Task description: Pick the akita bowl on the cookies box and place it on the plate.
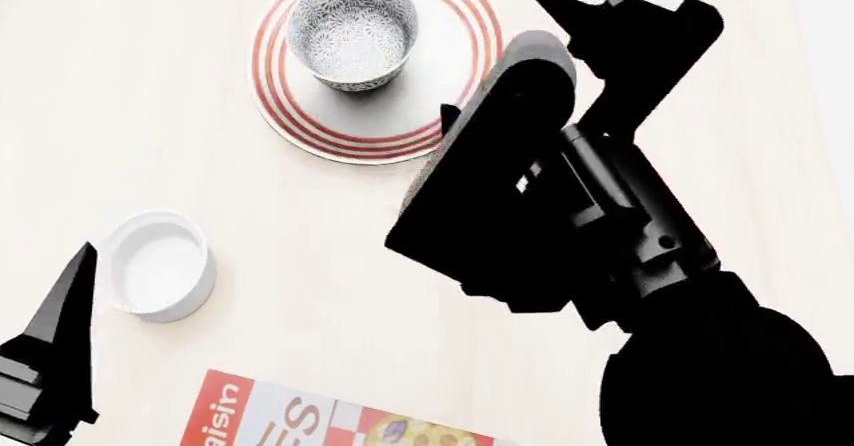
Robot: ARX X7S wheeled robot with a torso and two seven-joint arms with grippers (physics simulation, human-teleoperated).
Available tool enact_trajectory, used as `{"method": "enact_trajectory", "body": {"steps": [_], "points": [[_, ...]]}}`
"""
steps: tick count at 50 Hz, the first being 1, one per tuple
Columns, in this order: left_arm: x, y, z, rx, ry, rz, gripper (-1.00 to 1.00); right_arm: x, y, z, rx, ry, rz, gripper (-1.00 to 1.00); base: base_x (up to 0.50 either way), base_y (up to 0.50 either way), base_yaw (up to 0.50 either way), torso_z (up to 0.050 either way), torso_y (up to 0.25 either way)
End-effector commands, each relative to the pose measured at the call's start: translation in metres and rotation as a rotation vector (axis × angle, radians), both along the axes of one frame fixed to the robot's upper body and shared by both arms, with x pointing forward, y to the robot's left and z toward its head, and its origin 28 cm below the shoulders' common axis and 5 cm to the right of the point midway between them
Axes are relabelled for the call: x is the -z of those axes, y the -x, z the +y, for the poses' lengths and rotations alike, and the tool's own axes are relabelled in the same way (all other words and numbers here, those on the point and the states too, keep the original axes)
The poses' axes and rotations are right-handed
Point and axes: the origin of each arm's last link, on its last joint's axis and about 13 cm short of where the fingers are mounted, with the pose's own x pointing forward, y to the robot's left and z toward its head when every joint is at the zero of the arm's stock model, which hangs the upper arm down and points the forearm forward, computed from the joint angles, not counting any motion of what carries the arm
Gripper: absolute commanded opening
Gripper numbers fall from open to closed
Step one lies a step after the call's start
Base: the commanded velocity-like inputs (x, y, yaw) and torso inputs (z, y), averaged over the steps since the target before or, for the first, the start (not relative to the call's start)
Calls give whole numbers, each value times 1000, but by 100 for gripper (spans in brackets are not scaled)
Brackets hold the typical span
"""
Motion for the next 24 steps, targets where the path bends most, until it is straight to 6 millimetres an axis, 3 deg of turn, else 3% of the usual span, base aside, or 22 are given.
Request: {"method": "enact_trajectory", "body": {"steps": [1,15,24], "points": [[-1,14,0,-15,13,-42,100,34,65,-19,-12,-245,-104,100,0,0,0,0,0],[-4,32,-1,-40,39,-117,100,67,128,-27,-37,-554,-220,100,0,0,0,0,0],[-3,41,1,-88,52,-207,100,85,148,-33,-34,-668,-265,100,0,0,0,0,-1]]}}
